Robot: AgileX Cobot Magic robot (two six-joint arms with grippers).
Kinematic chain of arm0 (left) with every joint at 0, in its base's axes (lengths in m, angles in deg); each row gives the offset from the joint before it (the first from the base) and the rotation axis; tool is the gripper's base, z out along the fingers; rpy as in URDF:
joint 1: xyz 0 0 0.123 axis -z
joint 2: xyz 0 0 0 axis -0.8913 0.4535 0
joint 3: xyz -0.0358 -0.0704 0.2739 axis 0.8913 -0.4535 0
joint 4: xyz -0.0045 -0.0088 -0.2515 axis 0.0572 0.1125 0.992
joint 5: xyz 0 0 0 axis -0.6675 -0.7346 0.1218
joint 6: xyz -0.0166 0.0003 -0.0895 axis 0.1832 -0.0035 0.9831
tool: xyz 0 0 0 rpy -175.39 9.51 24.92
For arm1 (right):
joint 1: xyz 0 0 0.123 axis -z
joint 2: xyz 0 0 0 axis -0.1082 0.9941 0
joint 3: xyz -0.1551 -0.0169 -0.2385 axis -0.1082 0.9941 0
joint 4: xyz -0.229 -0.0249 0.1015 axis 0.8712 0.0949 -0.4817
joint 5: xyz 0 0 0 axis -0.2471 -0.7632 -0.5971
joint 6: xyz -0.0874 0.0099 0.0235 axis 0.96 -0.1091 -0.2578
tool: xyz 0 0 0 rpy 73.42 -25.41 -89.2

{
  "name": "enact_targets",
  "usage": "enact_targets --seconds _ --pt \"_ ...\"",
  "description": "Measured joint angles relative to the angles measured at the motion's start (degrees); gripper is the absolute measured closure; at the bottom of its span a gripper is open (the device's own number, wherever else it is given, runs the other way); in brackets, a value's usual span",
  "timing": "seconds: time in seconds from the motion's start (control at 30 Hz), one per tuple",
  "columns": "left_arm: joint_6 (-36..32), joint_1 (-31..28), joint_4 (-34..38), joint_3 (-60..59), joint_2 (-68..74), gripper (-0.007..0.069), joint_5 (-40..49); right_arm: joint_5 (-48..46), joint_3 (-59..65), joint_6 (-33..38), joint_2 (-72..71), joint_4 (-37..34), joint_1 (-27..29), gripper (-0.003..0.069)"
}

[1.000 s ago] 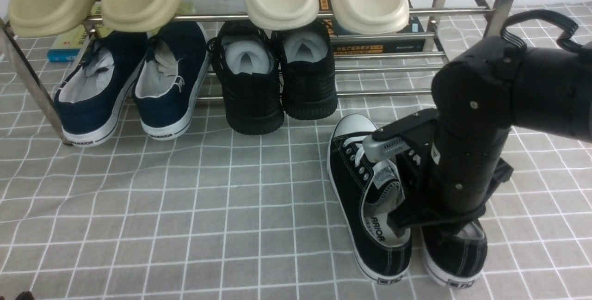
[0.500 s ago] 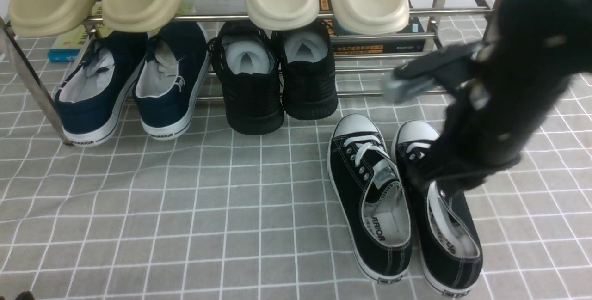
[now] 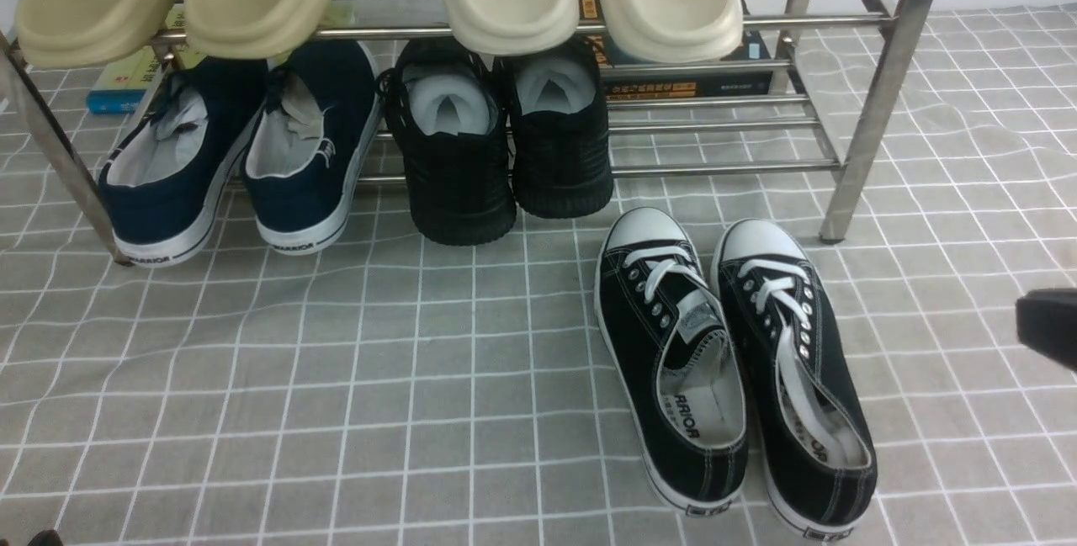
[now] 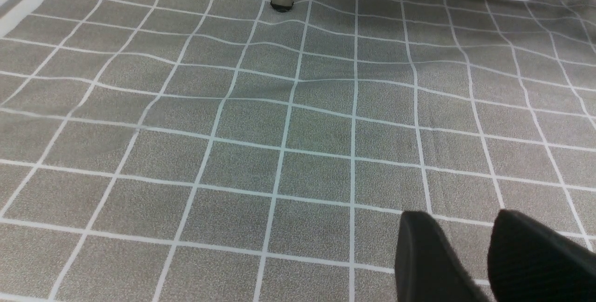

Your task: Take the shoes off the shelf with your hand from the grey coffee tablecloth.

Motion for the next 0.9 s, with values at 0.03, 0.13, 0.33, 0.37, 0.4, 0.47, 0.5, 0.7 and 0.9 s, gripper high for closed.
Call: enact_targets --seconds 0.03,0.13,0.33,0.37,0.4,0.47,0.5,0.7,0.9 --pt "0.0 0.0 0.0 0.0 0.0 0.0385 0.0 1.8 0.7 -0.2 -0.3 0.0 0.0 0.0675" --pt "0.0 0.0 0.0 0.0 0.0 0.0385 0.0 13.3 7.9 -0.8 -3.4 0.1 0.0 0.0675" --pt "0.0 0.0 0.0 0.0 0.0 0.0385 0.0 18.4 10.0 -1.0 -3.9 1.1 0.0 0.0672" --pt "0.0 0.0 0.0 0.0 0.0 0.0385 0.0 18.4 10.2 -1.0 -3.9 1.3 0.0 0.0671" --pt "0.0 0.0 0.0 0.0 0.0 0.0385 0.0 18.5 10.3 -1.0 -3.9 1.5 0.0 0.0671" --pt "0.0 0.0 0.0 0.0 0.0 0.0385 0.0 18.4 10.4 -1.0 -3.9 1.5 0.0 0.067" --pt "0.0 0.0 0.0 0.0 0.0 0.0385 0.0 18.4 10.4 -1.0 -3.9 1.5 0.0 0.0669" --pt "0.0 0.0 0.0 0.0 0.0 0.0385 0.0 18.4 10.4 -1.0 -3.9 1.5 0.0 0.0665" --pt "0.0 0.0 0.0 0.0 0.0 0.0385 0.0 18.4 10.4 -1.0 -3.9 1.5 0.0 0.0662"
